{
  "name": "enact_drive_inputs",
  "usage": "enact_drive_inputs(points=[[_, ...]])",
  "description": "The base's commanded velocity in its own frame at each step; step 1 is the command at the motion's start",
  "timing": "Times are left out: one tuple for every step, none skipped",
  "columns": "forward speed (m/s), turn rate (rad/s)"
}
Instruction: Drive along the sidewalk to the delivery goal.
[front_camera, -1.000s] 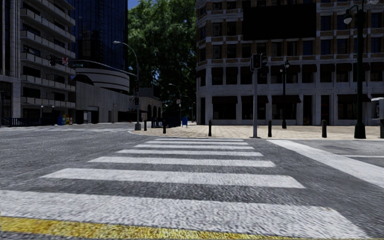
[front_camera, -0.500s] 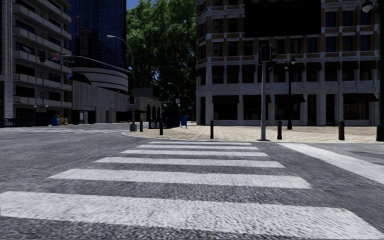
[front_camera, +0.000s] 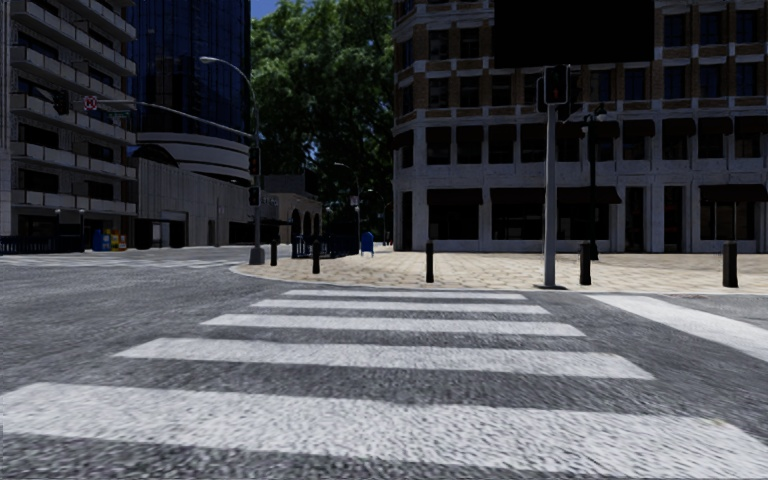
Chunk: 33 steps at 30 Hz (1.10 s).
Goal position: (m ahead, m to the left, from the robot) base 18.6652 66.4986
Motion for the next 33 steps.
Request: enact_drive_inputs(points=[[2.0,0.0],[2.0,0.0],[2.0,0.0],[2.0,0.0],[2.0,0.0],[2.0,0.0],[2.0,0.0],[2.0,0.0],[2.0,0.0],[2.0,0.0],[2.0,0.0],[2.0,0.0],[2.0,0.0],[2.0,0.0],[2.0,0.0],[2.0,0.07],[2.0,0.12],[2.0,0.12],[2.0,0.16],[2.0,0.18],[2.0,0.19],[2.0,0.22],[2.0,0.22],[2.0,0.25],[2.0,0.27],[2.0,0.27],[2.0,0.28],[2.0,0.28],[2.0,0.28],[2.0,0.28],[2.0,0.28],[2.0,0.28],[2.0,0.28]])
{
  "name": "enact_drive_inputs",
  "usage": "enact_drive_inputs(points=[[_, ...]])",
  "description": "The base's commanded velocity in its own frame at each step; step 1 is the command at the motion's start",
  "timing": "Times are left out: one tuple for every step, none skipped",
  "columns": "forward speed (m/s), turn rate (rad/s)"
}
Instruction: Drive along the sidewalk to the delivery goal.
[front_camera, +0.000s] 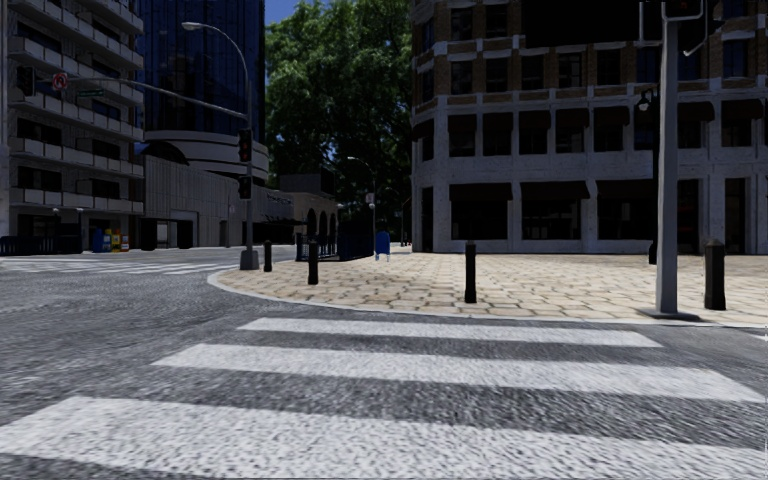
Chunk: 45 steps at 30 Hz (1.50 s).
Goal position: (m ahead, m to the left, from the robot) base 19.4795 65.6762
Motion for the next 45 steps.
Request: enact_drive_inputs(points=[[2.0,0.28],[2.0,0.25],[2.0,0.0],[2.0,0.0],[2.0,0.0],[2.0,0.0],[2.0,0.0],[2.0,0.0],[2.0,0.0],[2.0,0.0],[2.0,0.0],[2.0,0.0],[2.0,0.0],[2.0,0.0],[2.0,0.0],[2.0,0.0],[2.0,0.0],[2.0,0.0],[2.0,0.0],[2.0,0.0],[2.0,0.0],[2.0,0.0],[2.0,0.0],[2.0,0.0],[2.0,0.0],[2.0,0.0],[2.0,0.0],[2.0,0.0],[2.0,0.0],[2.0,0.0],[2.0,0.0],[2.0,0.0],[2.0,0.0],[2.0,-0.08],[2.0,-0.18],[2.0,-0.18],[2.0,-0.21],[2.0,-0.22],[2.0,-0.22],[2.0,-0.22],[2.0,-0.22],[2.0,-0.22],[2.0,-0.22],[2.0,-0.22],[1.99,-0.22]])
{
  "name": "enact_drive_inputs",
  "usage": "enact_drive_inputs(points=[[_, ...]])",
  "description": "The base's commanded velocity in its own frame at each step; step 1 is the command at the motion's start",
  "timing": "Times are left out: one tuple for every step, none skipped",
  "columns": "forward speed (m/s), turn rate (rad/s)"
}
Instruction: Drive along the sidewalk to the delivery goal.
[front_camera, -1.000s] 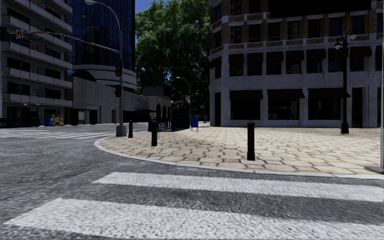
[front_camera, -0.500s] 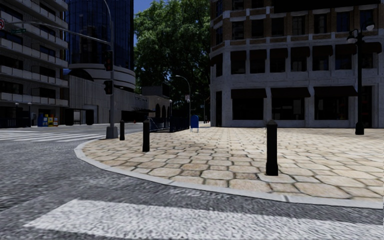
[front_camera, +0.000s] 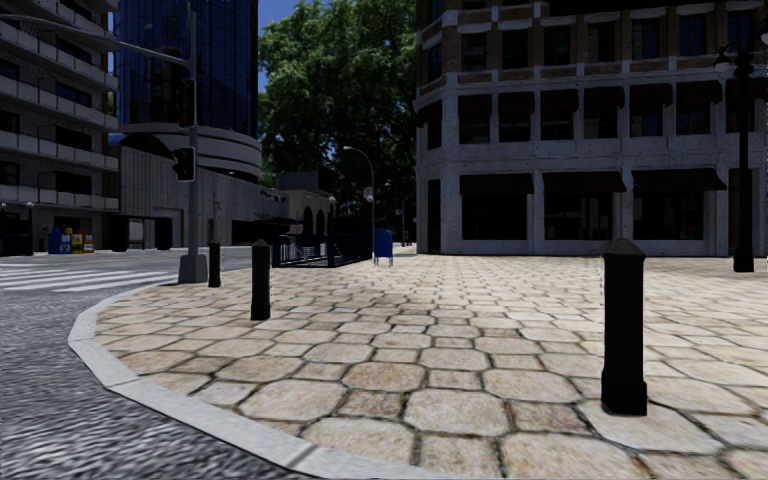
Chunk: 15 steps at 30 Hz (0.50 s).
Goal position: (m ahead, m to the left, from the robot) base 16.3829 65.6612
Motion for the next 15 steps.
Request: enact_drive_inputs(points=[[1.9,-0.16],[1.9,-0.16],[1.78,-0.01],[1.74,0.0],[1.72,0.0],[1.68,0.0],[1.68,0.0],[1.62,0.0],[1.58,0.0],[1.57,0.0],[1.57,0.0],[1.57,0.0],[1.57,0.0],[1.57,0.0],[1.57,0.0]])
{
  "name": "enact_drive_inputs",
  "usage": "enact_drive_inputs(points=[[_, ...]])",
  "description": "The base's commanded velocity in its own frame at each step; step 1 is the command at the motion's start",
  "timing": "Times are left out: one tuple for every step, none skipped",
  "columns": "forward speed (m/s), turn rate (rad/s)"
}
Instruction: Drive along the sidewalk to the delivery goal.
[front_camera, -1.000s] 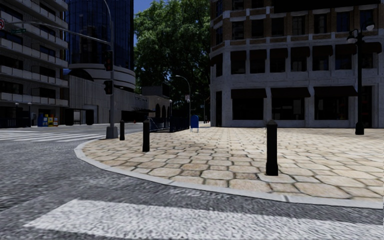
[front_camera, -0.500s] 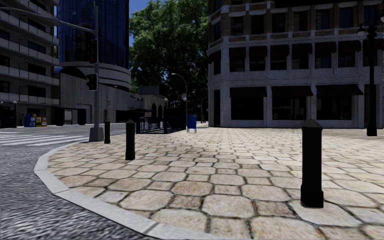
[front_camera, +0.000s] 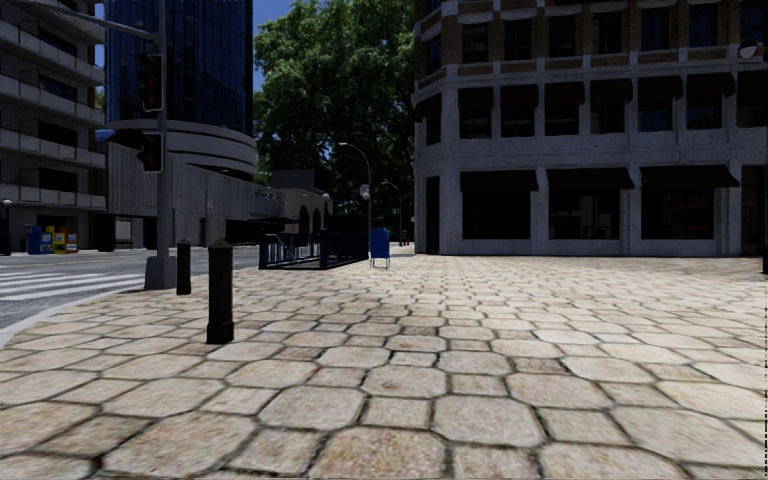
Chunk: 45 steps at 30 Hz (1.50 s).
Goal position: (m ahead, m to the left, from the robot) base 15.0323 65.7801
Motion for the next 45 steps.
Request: enact_drive_inputs(points=[[1.57,0.0],[1.57,0.0],[1.57,0.0],[1.57,0.0],[1.57,0.0],[1.57,0.0],[1.57,0.0],[1.57,0.0],[1.57,0.0],[1.57,0.0],[1.57,0.0],[1.57,0.0],[1.57,0.0],[1.57,0.0],[1.57,0.0],[1.57,0.0],[1.57,0.0],[1.57,0.0],[1.57,0.0],[1.57,0.0],[1.57,0.0],[1.57,0.0],[1.57,0.0],[1.57,0.0],[1.57,0.0],[2.0,0.0],[2.0,0.0],[2.0,0.0],[2.0,0.0],[2.0,0.0],[2.0,0.0],[2.0,0.0],[2.0,0.0],[2.0,0.0],[2.0,0.0],[2.0,0.0],[2.0,0.0],[2.0,0.0],[2.0,0.0],[2.0,0.0],[2.0,0.0],[2.0,0.0],[2.0,0.0],[2.0,0.0],[2.0,0.0]])
